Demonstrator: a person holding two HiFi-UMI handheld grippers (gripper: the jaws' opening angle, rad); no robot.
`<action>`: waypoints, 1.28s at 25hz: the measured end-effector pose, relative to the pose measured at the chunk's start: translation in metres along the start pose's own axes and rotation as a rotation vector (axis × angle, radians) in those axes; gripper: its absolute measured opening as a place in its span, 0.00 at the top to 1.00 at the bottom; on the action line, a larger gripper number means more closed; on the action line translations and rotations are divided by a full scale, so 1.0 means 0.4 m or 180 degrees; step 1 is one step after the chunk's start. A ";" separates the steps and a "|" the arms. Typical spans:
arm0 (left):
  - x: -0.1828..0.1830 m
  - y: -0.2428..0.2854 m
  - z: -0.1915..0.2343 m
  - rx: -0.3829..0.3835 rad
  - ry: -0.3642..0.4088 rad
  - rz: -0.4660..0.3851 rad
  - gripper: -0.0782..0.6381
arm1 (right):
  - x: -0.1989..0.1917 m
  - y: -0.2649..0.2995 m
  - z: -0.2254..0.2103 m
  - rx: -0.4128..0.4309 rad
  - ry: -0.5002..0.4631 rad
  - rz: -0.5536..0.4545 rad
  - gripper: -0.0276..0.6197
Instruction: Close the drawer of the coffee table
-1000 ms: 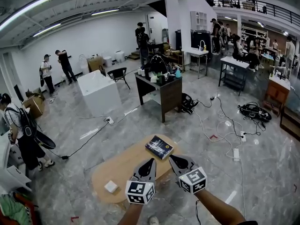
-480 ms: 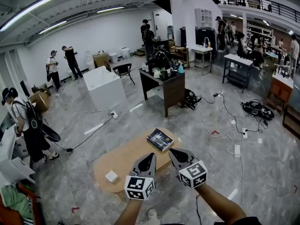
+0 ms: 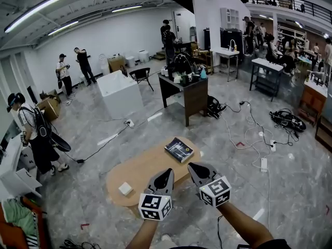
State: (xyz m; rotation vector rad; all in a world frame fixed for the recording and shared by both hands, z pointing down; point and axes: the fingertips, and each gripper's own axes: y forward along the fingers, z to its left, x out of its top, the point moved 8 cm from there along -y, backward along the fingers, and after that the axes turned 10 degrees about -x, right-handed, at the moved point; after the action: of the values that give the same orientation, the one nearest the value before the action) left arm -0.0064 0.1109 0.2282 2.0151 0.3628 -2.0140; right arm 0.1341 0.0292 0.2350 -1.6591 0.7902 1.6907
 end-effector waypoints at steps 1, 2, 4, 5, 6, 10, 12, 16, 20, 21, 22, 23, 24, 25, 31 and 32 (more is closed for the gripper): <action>0.003 -0.002 -0.004 -0.0003 0.0003 -0.0008 0.89 | 0.002 -0.005 0.001 -0.0002 -0.0001 -0.0006 0.94; 0.007 -0.003 -0.005 -0.0007 0.0005 -0.0017 0.89 | 0.006 -0.007 0.002 -0.0005 0.0001 -0.0015 0.94; 0.011 -0.005 -0.007 -0.0016 0.0014 -0.0025 0.89 | 0.013 -0.009 0.002 -0.0015 0.0024 -0.0036 0.94; 0.011 -0.007 -0.007 -0.0018 0.0017 -0.0027 0.89 | 0.015 -0.010 0.003 -0.0019 0.0038 -0.0052 0.94; 0.008 -0.008 -0.005 -0.0015 0.0016 -0.0030 0.89 | 0.016 -0.009 0.004 -0.0023 0.0050 -0.0070 0.94; -0.002 -0.021 0.008 0.0020 -0.0032 -0.0045 0.89 | 0.014 -0.006 0.014 -0.0017 0.0113 -0.0099 0.94; 0.000 -0.029 0.009 0.0024 -0.0037 -0.0055 0.89 | 0.017 -0.008 0.023 -0.0003 0.0110 -0.0095 0.94; 0.006 -0.037 0.012 0.0021 -0.0034 -0.0054 0.89 | 0.031 -0.006 0.035 0.0028 0.0104 -0.0115 0.94; 0.010 -0.047 0.023 0.0018 -0.0025 -0.0070 0.89 | 0.033 0.000 0.047 0.0028 0.0091 -0.0106 0.94; 0.011 -0.051 0.026 0.0020 -0.0024 -0.0078 0.89 | 0.033 0.000 0.051 0.0026 0.0084 -0.0106 0.94; 0.013 -0.054 0.027 0.0021 -0.0022 -0.0083 0.89 | 0.034 0.000 0.055 0.0026 0.0078 -0.0108 0.94; 0.013 -0.057 0.028 0.0020 -0.0020 -0.0085 0.89 | 0.035 -0.001 0.057 0.0026 0.0073 -0.0112 0.94; 0.013 -0.059 0.028 0.0020 -0.0017 -0.0087 0.89 | 0.036 -0.002 0.060 0.0026 0.0068 -0.0117 0.94; 0.013 -0.060 0.028 0.0020 -0.0016 -0.0090 0.89 | 0.037 -0.003 0.061 0.0028 0.0064 -0.0124 0.94; 0.016 -0.070 0.041 0.0014 -0.0013 -0.0104 0.89 | 0.044 0.006 0.075 0.0029 0.0054 -0.0137 0.94; 0.016 -0.071 0.045 0.0016 -0.0014 -0.0107 0.89 | 0.043 0.009 0.078 0.0029 0.0053 -0.0135 0.94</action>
State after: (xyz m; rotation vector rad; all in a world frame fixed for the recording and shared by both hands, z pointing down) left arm -0.0334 0.1310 0.2213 2.0203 0.3937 -2.0406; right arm 0.1118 0.0519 0.2184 -1.6744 0.7644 1.6440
